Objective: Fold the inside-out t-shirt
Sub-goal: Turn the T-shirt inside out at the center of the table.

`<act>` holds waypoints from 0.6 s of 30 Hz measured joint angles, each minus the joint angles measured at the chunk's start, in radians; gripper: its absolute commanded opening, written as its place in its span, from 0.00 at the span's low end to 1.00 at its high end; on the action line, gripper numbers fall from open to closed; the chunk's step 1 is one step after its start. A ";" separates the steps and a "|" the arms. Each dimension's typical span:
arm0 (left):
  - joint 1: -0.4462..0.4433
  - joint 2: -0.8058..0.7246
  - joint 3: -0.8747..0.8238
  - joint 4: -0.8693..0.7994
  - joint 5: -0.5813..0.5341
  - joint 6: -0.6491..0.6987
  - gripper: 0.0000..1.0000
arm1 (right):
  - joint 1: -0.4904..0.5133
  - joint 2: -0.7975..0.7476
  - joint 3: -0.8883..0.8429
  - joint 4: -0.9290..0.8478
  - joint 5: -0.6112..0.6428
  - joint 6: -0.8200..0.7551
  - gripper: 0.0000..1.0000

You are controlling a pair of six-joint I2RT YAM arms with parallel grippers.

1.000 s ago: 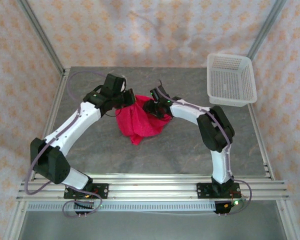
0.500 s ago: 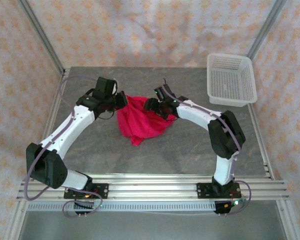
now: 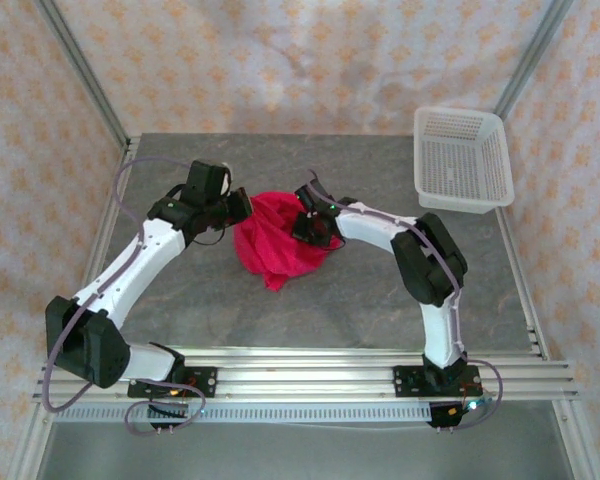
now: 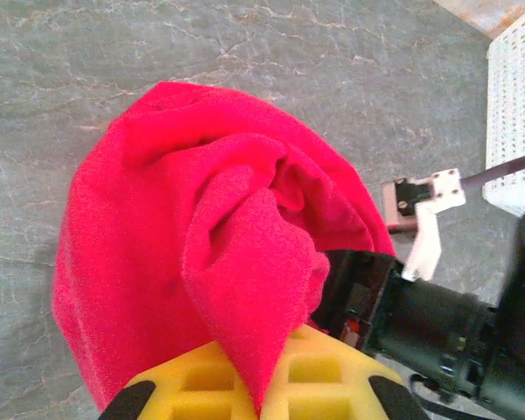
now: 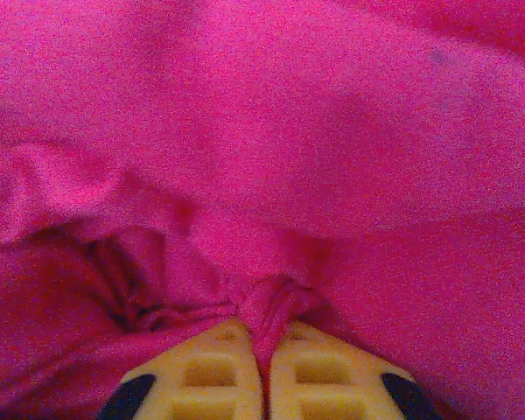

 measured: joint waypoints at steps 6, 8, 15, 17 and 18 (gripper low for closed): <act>0.071 -0.007 0.000 -0.008 0.000 0.017 0.00 | -0.028 -0.234 0.061 -0.158 0.067 -0.110 0.00; 0.100 -0.007 0.000 -0.008 0.002 0.017 0.00 | -0.050 -0.367 0.063 -0.171 0.079 -0.136 0.00; 0.095 -0.065 -0.069 0.102 0.084 -0.006 0.00 | -0.137 -0.826 -0.206 0.042 0.052 -0.134 0.00; 0.090 -0.080 -0.121 0.150 0.101 -0.021 0.00 | -0.164 -0.898 -0.384 0.149 0.025 -0.113 0.00; 0.089 -0.080 -0.145 0.166 0.104 -0.030 0.00 | -0.173 -0.908 -0.457 0.195 0.015 -0.102 0.00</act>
